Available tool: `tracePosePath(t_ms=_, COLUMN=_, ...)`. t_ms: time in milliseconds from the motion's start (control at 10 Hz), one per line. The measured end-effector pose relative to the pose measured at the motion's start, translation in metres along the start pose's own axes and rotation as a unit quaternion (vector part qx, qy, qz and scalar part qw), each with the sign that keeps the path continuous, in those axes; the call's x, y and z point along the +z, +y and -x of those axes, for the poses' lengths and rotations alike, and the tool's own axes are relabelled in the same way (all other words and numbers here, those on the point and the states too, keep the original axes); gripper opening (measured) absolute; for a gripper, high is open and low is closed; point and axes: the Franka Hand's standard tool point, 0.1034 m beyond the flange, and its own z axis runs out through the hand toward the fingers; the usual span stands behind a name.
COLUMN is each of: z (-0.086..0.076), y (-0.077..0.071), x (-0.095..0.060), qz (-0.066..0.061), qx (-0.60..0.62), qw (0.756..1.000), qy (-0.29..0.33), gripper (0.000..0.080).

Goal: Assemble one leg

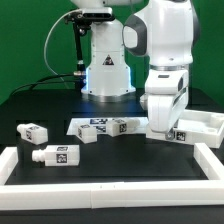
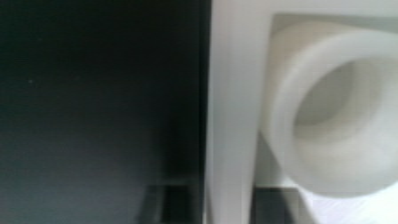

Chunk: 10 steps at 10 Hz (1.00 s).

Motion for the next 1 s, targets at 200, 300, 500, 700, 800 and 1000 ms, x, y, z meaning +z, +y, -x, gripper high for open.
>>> tracePosePath(t_ms=200, z=0.009, y=0.006, x=-0.015, qz=0.003, qx=0.055, qw=0.998, qy=-0.006, gripper=0.0053)
tracePosePath(t_ms=300, z=0.016, y=0.01, x=-0.037, qz=0.014, qx=0.1, qw=0.995, qy=-0.009, gripper=0.0053)
tracePosePath(t_ms=500, z=0.034, y=0.024, x=-0.073, qz=0.009, qx=0.229, qw=0.973, qy=-0.015, gripper=0.0053)
tracePosePath(t_ms=700, z=0.049, y=0.028, x=-0.091, qz=0.005, qx=0.326, qw=0.945, qy=-0.004, gripper=0.0053)
tracePosePath(t_ms=800, z=0.047, y=0.025, x=-0.086, qz=0.001, qx=0.36, qw=0.933, qy=-0.007, gripper=0.0053)
tracePosePath(t_ms=1000, z=0.047, y=0.025, x=-0.086, qz=0.001, qx=0.4, qw=0.916, qy=-0.007, gripper=0.0054)
